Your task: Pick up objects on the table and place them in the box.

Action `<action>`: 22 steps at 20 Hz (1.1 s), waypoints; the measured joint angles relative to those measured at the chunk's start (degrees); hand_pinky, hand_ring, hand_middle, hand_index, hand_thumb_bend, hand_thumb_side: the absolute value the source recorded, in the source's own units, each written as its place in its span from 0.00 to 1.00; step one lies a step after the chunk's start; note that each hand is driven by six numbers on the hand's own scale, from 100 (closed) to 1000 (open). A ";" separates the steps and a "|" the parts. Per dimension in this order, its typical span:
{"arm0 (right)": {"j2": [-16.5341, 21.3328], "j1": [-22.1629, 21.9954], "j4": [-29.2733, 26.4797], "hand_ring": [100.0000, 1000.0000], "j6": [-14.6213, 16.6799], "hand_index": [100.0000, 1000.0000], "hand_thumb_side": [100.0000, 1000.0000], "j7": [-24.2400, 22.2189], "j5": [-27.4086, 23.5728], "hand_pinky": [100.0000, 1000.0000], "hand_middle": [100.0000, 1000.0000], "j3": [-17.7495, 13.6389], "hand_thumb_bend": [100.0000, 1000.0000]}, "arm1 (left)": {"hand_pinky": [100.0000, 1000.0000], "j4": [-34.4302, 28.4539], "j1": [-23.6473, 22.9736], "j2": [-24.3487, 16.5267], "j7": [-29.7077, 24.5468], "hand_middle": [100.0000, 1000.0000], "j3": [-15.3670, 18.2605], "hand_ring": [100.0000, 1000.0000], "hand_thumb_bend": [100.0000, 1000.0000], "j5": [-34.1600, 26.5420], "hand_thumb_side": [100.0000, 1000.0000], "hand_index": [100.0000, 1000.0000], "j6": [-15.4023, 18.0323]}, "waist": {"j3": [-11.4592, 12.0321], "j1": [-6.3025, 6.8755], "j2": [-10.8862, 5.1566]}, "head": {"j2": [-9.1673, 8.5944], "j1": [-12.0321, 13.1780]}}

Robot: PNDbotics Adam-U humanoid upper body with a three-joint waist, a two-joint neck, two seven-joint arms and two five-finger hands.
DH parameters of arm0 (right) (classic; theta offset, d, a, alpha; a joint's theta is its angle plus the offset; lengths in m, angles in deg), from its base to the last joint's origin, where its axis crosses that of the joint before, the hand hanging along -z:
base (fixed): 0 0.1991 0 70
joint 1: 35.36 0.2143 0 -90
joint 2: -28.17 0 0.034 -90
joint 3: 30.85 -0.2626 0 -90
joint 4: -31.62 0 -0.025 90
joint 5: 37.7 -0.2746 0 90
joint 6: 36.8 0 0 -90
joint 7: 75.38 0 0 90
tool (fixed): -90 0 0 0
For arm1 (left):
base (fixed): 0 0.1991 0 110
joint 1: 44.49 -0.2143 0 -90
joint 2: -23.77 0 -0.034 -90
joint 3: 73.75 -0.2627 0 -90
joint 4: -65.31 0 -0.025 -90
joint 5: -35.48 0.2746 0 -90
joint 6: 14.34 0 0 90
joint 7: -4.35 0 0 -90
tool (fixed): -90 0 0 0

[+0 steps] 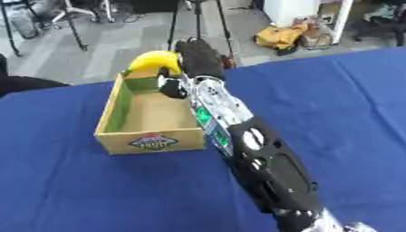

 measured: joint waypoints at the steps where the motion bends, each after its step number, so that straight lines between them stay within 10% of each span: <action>1: -0.30 0.00 0.27 0.87 -0.05 0.49 0.34 0.14 0.00 0.27 0.47 -0.01 0.00 | 0.34 0.00 0.01 0.00 -0.03 0.85 0.00 0.86 0.00 -0.01 0.96 0.77 -0.02 | 0.04 0.00 0.02 | -0.02 -0.07; 22: -5.01 -1.48 9.04 0.89 -2.23 0.49 0.30 4.99 -0.33 0.26 0.46 -2.84 0.00 | 0.33 0.00 0.15 0.47 -0.60 0.85 -0.35 0.86 0.00 -0.56 0.96 0.77 -0.07 | 0.81 0.35 0.67 | -0.71 -1.29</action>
